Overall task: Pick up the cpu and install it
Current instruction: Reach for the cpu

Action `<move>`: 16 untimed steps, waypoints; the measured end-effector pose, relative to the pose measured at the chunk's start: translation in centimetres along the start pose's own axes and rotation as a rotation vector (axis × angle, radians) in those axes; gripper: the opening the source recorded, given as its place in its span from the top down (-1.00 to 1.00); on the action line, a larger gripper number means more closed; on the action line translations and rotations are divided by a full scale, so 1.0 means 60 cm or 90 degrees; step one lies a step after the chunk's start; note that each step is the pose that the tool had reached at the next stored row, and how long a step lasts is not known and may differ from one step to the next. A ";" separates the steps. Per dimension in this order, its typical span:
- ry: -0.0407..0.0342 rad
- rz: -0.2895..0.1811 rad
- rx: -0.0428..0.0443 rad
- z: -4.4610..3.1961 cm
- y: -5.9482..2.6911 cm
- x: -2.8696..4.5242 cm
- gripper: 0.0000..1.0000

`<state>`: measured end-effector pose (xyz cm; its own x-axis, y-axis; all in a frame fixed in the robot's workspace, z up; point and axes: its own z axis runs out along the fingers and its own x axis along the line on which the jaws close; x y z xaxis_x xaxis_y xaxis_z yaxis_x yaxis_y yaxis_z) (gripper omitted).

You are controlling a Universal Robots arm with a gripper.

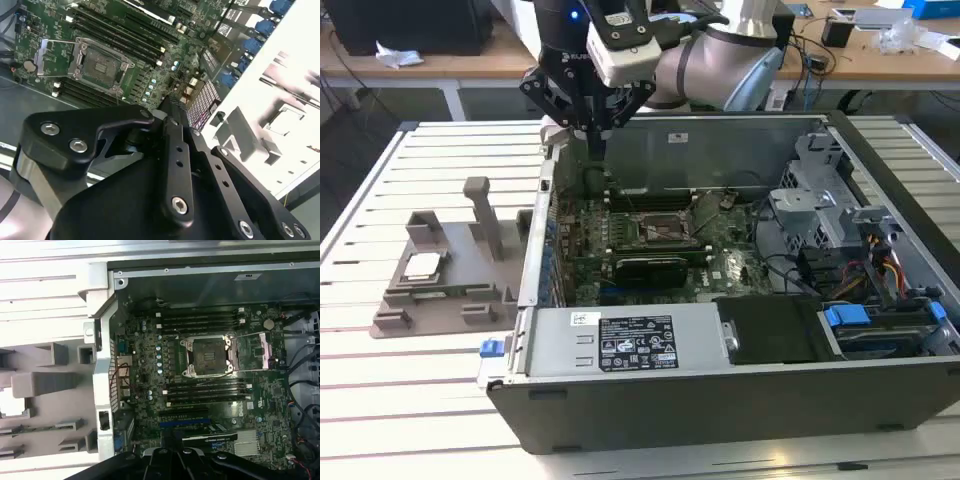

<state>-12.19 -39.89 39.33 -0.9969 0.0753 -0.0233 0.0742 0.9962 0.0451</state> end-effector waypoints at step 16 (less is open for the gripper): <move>-0.0001 0.000 0.0000 -0.003 -0.010 0.130 0.79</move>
<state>-20.00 -39.88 39.33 -0.9969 0.0753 -0.0234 0.0742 0.9962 0.0451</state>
